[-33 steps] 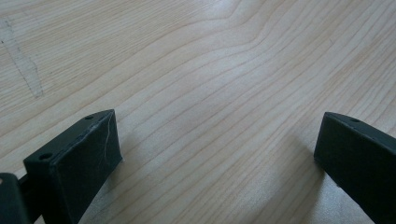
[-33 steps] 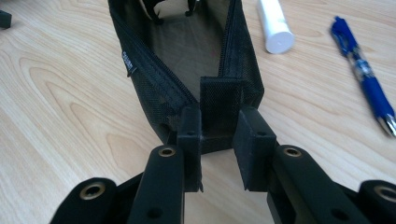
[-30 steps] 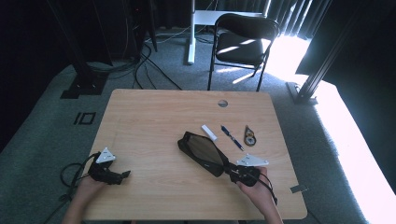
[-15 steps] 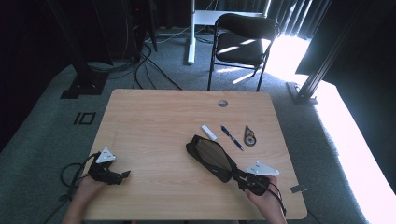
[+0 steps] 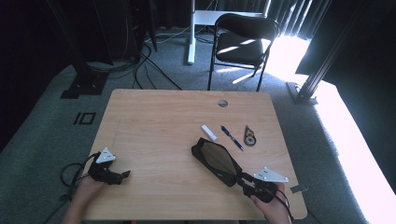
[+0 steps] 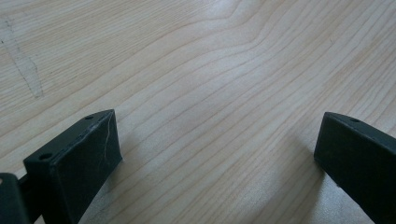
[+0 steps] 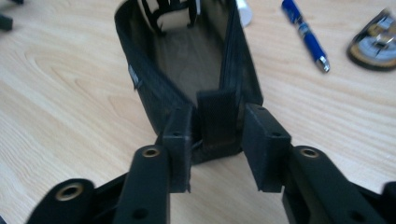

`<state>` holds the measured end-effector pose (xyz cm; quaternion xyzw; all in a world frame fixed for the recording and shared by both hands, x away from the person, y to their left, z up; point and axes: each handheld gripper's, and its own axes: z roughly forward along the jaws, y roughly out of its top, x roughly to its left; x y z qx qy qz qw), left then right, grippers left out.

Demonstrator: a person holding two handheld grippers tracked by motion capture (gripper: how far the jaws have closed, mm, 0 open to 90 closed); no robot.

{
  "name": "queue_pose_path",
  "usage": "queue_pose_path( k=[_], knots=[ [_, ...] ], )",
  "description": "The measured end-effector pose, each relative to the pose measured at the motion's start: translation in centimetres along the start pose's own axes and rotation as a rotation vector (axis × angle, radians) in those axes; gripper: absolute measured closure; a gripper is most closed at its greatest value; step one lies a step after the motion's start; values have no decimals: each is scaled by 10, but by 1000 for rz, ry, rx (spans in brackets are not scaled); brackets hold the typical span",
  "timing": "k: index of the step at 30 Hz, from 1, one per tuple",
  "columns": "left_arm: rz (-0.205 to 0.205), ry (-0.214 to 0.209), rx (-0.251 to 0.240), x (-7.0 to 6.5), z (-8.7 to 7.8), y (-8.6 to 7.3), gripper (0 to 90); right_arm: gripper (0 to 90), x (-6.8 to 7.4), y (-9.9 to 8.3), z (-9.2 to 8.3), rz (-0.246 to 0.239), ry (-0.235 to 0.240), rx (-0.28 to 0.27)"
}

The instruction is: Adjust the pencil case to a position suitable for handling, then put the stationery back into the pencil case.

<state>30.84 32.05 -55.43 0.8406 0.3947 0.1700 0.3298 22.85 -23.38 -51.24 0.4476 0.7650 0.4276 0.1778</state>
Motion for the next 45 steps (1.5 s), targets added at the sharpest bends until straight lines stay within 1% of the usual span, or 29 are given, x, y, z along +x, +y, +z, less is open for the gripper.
queue_pose_path(
  k=[1, 2, 5, 6, 8, 9, 11, 13, 15, 16, 17, 18, 21, 23, 25, 26, 27, 28, 29, 31, 32, 34, 35, 36, 37, 38, 39, 45],
  knots=[
    [0, 0, 0, 0, 0, 0, 6, 622, 0, 0, 0, 0, 0, 0],
    [0, 0, 0, 0, 0, 0, 6, 596, -1, 3, -3, 10, 9, -13],
    [0, 0, 0, 0, 0, 0, 6, 573, -2, 7, -6, 17, 14, -20],
    [0, 0, 0, 0, 0, 0, 6, 565, -2, 8, -6, 18, 12, -29],
    [0, 0, 0, 0, 0, 0, 6, 533, -2, 12, -8, 18, 26, -35],
    [0, 0, 0, 0, 0, 0, 6, 533, -2, 12, -8, 18, 26, -35],
    [0, 0, 0, 0, 0, 0, 6, 499, -3, 18, -9, 16, 35, -50],
    [0, 0, 0, 0, 0, 0, 6, 494, -5, 24, -10, 14, 34, -65],
    [0, 0, 0, 0, 0, 0, 6, 484, -6, 26, -10, 13, 33, -69],
    [0, 0, 0, 0, 0, 0, 6, 483, -7, 28, -11, 16, 29, -75],
    [0, 0, 0, 0, 0, 0, 6, 479, -11, 35, -11, 25, 23, -92],
    [0, 0, 0, 0, 0, 0, 6, 479, -11, 35, -11, 25, 23, -92],
    [0, 0, 0, 0, 0, 0, 6, 468, -19, 44, -8, 43, 4, -116],
    [0, 0, 0, 0, 0, 0, 6, 464, -26, 49, -5, 48, -22, -124],
    [0, 0, 0, 0, 0, 0, 6, 464, -28, 51, -4, 50, -27, -125],
    [0, 0, 0, 0, 0, 0, 6, 464, -35, 56, 1, 65, -48, -130],
    [0, 0, 0, 0, 0, 0, 6, 464, -35, 56, 1, 65, -48, -130],
    [0, 0, 0, 0, 0, 0, 6, 464, -42, 59, 6, 64, -68, -121],
    [-1, 0, -1, 0, 0, 0, 6, 464, -45, 60, 9, 69, -80, -121],
    [0, 0, 0, 0, 0, 0, 6, 464, -48, 61, 11, 73, -88, -121],
    [0, 0, 0, 0, 0, 0, 6, 464, -53, 64, 16, 76, -104, -111],
    [0, 0, 0, 0, 0, 0, 6, 464, -59, 66, 22, 79, -124, -108],
    [-1, 0, 0, 0, 0, 0, 6, 462, -66, 69, 28, 73, -147, -99],
    [0, 0, 0, 0, 0, 0, 6, 462, -66, 69, 28, 73, -147, -99],
    [0, 0, 1, 0, 0, 0, 6, 462, -68, 70, 31, 72, -155, -99],
    [-2, -1, 1, 0, 0, 0, 6, 458, -72, 71, 35, 82, -156, -98],
    [-2, -1, 2, 0, 0, 0, 6, 448, -78, 72, 42, 87, -176, -82],
    [-1, 0, 1, 0, 0, 0, 6, 439, -93, 75, 60, 105, -212, -43]
  ],
)
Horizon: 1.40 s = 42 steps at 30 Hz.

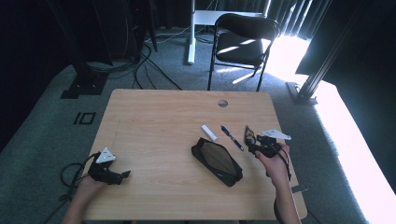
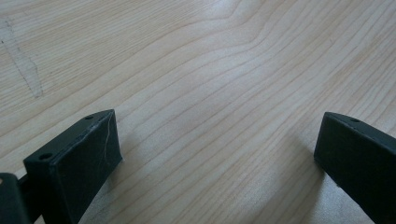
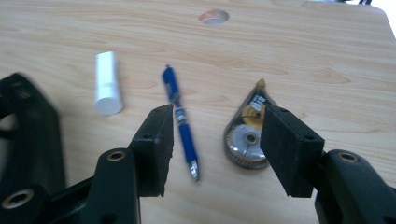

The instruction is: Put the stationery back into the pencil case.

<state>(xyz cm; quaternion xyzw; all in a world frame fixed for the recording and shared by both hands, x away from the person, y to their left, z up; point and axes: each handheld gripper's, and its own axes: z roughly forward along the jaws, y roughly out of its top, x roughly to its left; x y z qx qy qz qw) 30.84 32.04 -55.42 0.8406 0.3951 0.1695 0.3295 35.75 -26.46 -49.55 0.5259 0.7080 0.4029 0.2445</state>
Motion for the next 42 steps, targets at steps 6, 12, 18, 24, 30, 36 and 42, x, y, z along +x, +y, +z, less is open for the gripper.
queue_pose_path(
  k=[6, 12, 18, 24, 30, 36, 42],
  knots=[
    [0, 0, 0, 0, 0, 0, 6, 403, -13, 1, 25, 38, -64, 33],
    [0, 0, 0, 0, 0, 0, 6, 382, -22, 3, 46, 76, -99, 61],
    [0, 0, 0, 0, 0, 0, 6, 360, -27, 7, 62, 112, -117, 94],
    [0, 0, 0, 0, 0, 0, 6, 363, -31, 10, 75, 119, -142, 140],
    [1, 0, 0, 0, 0, 0, 6, 360, -31, 5, 88, 124, -144, 169],
    [0, 0, 0, 0, 0, 0, 6, 384, -28, 4, 96, 94, -158, 192],
    [1, 0, 0, 0, 0, 0, 6, 464, -25, 5, 98, 65, -176, 199]
  ],
)
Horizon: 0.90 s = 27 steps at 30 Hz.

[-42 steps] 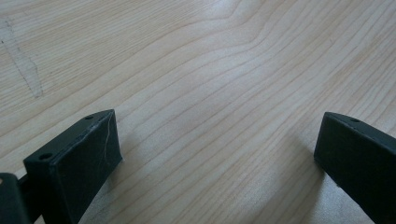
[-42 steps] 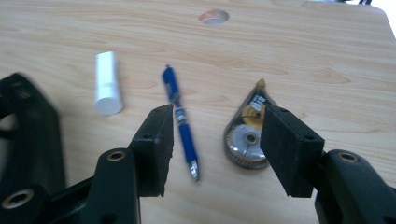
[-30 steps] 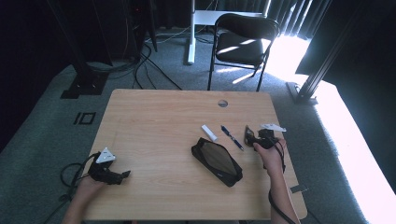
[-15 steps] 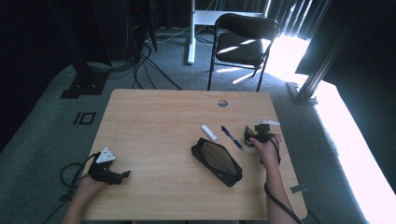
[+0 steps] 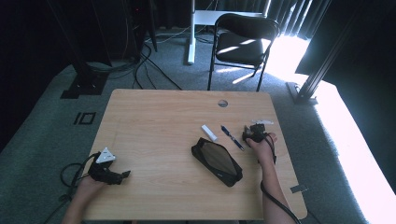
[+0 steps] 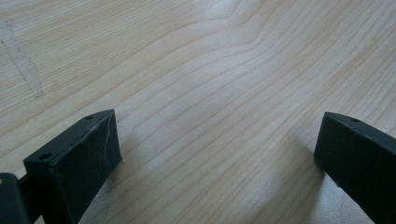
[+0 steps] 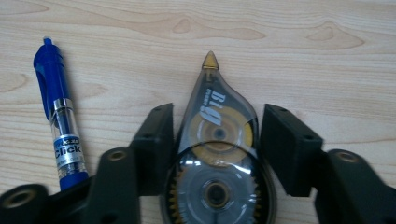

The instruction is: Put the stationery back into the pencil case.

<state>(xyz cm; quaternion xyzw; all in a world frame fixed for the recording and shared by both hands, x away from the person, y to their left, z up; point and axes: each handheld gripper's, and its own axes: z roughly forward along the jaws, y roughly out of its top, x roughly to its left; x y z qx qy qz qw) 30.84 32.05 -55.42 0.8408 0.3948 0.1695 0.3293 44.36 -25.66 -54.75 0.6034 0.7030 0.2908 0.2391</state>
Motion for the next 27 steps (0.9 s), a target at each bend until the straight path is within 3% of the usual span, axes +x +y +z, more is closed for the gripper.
queue_pose_path(
  k=[12, 23, 27],
  knots=[
    [-1, 0, 0, 0, 0, 0, 6, 496, -2, 1, -5, -4, 24, 8],
    [0, 0, 0, 0, 0, 0, 6, 499, -5, 9, -29, -13, 52, -16],
    [-1, 0, 0, 0, 0, 0, 6, 501, -2, 10, -42, -50, 67, -31]
  ],
)
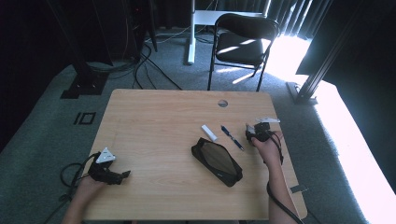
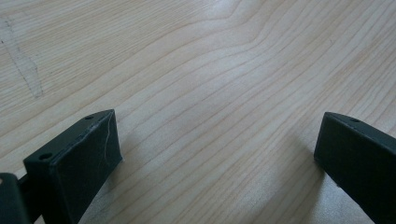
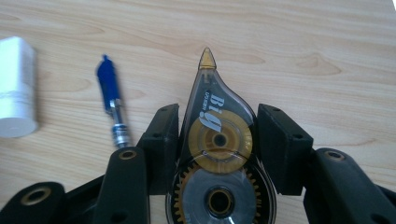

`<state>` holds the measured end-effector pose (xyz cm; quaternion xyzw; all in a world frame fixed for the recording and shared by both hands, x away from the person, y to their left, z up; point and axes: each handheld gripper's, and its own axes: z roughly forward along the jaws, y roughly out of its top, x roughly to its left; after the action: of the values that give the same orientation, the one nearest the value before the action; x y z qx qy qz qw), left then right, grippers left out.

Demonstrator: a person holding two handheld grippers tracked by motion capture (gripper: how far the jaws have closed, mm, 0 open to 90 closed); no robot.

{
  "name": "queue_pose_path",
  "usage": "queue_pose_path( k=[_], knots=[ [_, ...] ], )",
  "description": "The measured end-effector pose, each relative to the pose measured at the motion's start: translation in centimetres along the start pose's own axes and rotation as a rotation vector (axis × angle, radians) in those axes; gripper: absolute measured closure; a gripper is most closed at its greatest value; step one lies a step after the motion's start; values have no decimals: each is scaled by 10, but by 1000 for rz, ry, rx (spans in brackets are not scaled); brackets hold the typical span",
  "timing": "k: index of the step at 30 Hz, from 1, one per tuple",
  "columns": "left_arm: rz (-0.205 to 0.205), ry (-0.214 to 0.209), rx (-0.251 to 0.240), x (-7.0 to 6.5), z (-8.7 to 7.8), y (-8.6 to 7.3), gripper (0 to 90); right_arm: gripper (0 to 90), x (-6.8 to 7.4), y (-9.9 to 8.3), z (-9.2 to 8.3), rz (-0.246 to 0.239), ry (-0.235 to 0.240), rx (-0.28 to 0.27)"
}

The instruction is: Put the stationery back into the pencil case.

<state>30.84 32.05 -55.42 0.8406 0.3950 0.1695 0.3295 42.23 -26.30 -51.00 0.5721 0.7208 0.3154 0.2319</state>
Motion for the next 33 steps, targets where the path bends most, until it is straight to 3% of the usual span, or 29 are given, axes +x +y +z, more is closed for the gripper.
queue_pose_path(
  k=[8, 9, 12, 21, 27, 33],
  knots=[
    [0, 0, 0, 0, 0, 0, 6, 503, 12, 4, -26, -21, 61, -43],
    [0, 0, 0, 0, 0, 0, 6, 503, 20, 6, -35, -40, 91, -68],
    [0, 0, 0, 0, 0, 0, 6, 504, 32, 8, -48, -73, 125, -92],
    [0, 0, 0, 0, 0, 0, 6, 505, 74, 8, -79, -157, 255, -135],
    [0, 0, 0, 0, 0, 0, 6, 506, 99, 5, -90, -230, 311, -111],
    [-1, 0, -1, 0, 0, 0, 6, 506, 118, -1, -83, -301, 347, -49]
  ],
)
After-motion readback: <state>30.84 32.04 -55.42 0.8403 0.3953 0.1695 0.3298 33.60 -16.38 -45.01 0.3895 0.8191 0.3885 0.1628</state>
